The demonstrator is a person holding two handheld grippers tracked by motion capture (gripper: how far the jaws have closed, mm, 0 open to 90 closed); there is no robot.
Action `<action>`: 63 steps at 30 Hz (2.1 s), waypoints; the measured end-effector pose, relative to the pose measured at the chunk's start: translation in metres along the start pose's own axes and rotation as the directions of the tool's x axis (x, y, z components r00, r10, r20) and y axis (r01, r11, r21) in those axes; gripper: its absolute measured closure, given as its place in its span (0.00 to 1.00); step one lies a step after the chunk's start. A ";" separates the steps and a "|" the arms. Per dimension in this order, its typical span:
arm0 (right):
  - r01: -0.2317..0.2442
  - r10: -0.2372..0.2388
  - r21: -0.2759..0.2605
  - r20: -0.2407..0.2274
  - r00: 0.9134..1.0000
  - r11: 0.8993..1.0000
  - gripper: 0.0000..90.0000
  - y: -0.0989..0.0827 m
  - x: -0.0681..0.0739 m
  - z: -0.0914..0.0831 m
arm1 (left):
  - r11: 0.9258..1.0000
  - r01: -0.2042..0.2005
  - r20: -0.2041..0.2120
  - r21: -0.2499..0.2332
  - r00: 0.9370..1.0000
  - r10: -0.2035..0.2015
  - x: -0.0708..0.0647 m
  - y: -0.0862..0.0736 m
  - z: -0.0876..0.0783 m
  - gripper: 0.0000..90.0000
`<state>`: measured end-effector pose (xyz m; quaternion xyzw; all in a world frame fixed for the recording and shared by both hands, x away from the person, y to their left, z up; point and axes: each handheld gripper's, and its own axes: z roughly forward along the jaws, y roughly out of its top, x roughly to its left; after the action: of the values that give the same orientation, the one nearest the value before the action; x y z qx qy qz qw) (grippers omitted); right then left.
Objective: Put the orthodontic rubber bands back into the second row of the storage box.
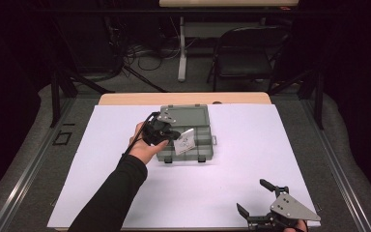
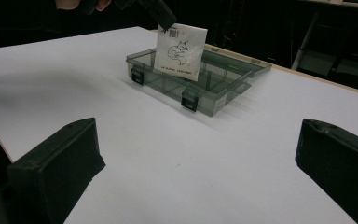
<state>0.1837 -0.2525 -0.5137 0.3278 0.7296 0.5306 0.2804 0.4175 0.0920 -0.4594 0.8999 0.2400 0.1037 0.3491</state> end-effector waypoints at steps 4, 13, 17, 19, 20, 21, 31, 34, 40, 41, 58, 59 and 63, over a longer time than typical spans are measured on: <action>0.000 0.000 0.000 0.000 1.000 1.000 0.00 0.000 0.000 0.000 | 1.000 0.001 0.003 0.009 1.000 -0.001 -0.001 -0.002 0.003 0.98; 0.001 -0.001 0.001 -0.001 1.000 1.000 0.00 0.000 0.000 0.000 | 1.000 0.006 0.015 0.024 1.000 -0.006 -0.001 -0.009 0.009 0.98; 0.001 -0.001 0.001 -0.001 1.000 1.000 0.00 0.000 0.000 0.000 | 0.999 0.008 0.022 0.032 1.000 -0.009 -0.001 -0.011 0.012 0.98; 0.001 -0.001 0.001 -0.001 1.000 1.000 0.00 0.000 0.000 0.000 | 0.999 0.015 0.019 0.031 1.000 -0.015 -0.001 -0.013 0.013 0.98; 0.001 -0.001 0.003 -0.004 1.000 1.000 0.00 0.000 0.000 0.000 | 0.999 0.017 0.020 0.030 1.000 -0.017 -0.001 -0.014 0.014 0.98; 0.001 -0.001 0.003 -0.004 1.000 1.000 0.00 0.000 0.000 0.000 | 0.999 0.019 0.018 0.033 1.000 -0.020 -0.001 -0.014 0.014 0.98; 0.001 -0.001 0.001 -0.001 1.000 1.000 0.00 0.000 0.000 0.000 | 0.999 0.035 0.003 0.033 0.999 -0.036 0.002 -0.018 0.017 0.94; 0.001 -0.001 0.001 -0.001 1.000 1.000 0.00 0.000 0.000 0.000 | 0.999 0.040 -0.005 0.033 0.999 -0.040 0.002 -0.018 0.016 0.90; 0.001 -0.001 0.004 -0.004 1.000 1.000 0.00 0.000 0.000 0.000 | 0.999 0.051 -0.048 0.018 0.998 -0.050 0.002 -0.017 0.014 0.66; 0.001 -0.001 0.004 -0.004 1.000 1.000 0.00 0.000 0.000 0.000 | 0.998 0.053 -0.062 0.015 0.997 -0.052 0.002 -0.017 0.013 0.62; 0.003 -0.003 0.005 -0.004 1.000 1.000 0.00 0.000 0.000 0.000 | 0.993 0.115 -0.090 0.008 0.989 -0.114 0.007 -0.019 0.005 0.28; 0.002 -0.002 0.002 -0.001 1.000 1.000 0.00 0.000 0.000 0.000 | 0.993 0.121 -0.090 0.005 0.989 -0.120 0.007 -0.019 0.004 0.27; 0.000 0.000 0.002 -0.002 1.000 1.000 0.00 0.000 0.000 0.001 | 0.991 0.137 -0.088 -0.004 0.987 -0.137 0.007 -0.020 0.000 0.25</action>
<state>0.1839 -0.2521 -0.5142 0.3276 0.7304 0.5301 0.2796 0.4161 0.1083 -0.4729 0.8763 0.3164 0.1188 0.3434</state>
